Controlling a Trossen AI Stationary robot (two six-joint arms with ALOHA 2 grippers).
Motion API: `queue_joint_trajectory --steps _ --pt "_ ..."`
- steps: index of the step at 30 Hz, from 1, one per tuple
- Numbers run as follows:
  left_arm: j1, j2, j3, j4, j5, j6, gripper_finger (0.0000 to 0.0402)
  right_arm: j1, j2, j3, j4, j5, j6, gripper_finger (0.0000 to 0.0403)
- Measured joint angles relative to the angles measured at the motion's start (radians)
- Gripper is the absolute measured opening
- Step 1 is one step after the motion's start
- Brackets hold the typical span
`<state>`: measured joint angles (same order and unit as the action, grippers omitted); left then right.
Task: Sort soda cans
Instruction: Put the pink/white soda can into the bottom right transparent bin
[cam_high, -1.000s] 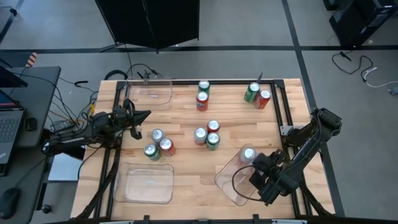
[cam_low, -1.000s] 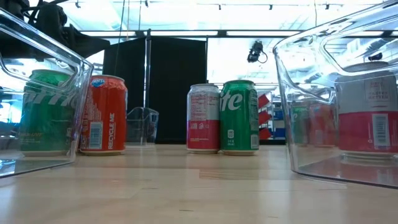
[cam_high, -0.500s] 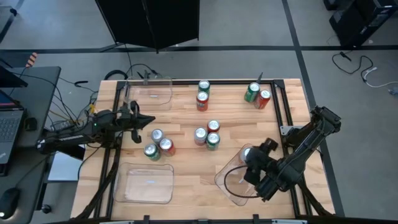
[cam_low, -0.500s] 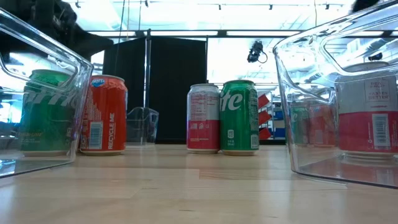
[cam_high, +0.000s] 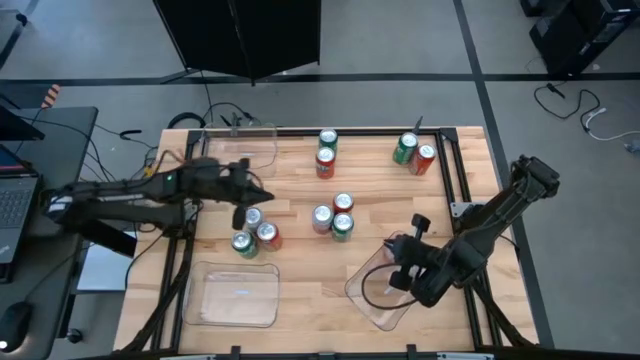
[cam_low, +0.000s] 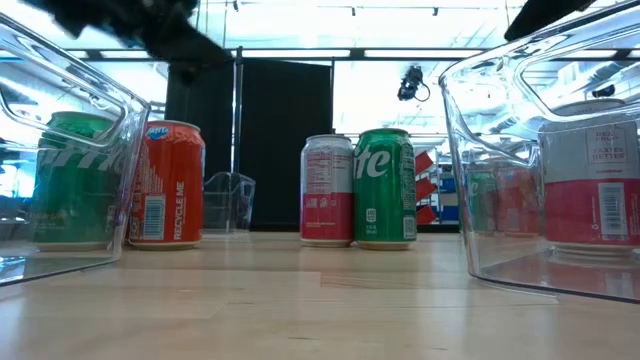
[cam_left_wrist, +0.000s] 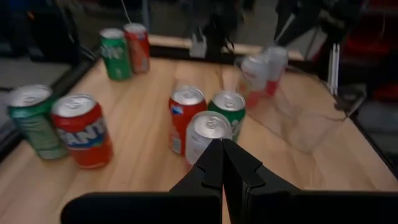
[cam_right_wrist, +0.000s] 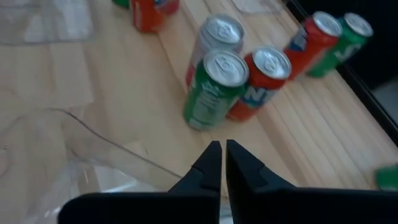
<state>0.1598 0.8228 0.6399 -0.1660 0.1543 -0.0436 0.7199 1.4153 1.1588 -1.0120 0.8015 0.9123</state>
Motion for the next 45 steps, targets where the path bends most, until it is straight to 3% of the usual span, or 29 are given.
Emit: queue_joint_trajectory --steps 6,9,13,17,22,32,39,45 --pt "-0.046 0.256 0.238 -0.140 0.001 0.038 0.0002 -0.037 -0.135 -0.186 0.247 0.008 -0.137 0.0001" --pt "-0.062 0.365 0.345 -0.234 0.011 0.023 0.0002 -0.059 -0.200 -0.243 0.317 -0.099 -0.192 0.0001" --pt "-0.097 0.473 0.458 -0.375 0.021 0.021 0.0002 -0.053 -0.247 -0.251 0.474 -0.333 -0.308 0.0000" --pt "-0.164 0.517 0.490 -0.447 0.015 0.089 0.0002 -0.034 -0.202 -0.243 0.588 -0.554 -0.347 0.0000" --pt "-0.250 0.527 0.481 -0.451 -0.058 0.118 0.0002 0.012 -0.093 -0.241 0.678 -0.773 -0.275 0.0000" --pt "-0.313 0.526 0.481 -0.478 -0.093 0.070 0.0002 0.062 0.112 -0.127 0.750 -0.947 -0.159 0.0000" --pt "-0.313 0.526 0.481 -0.558 -0.094 0.006 0.0002 0.026 0.199 -0.121 0.732 -0.960 -0.105 0.0000" --pt "-0.313 0.526 0.481 -0.565 -0.108 -0.017 0.0002 -0.026 0.198 -0.121 0.699 -0.751 -0.202 0.0000"
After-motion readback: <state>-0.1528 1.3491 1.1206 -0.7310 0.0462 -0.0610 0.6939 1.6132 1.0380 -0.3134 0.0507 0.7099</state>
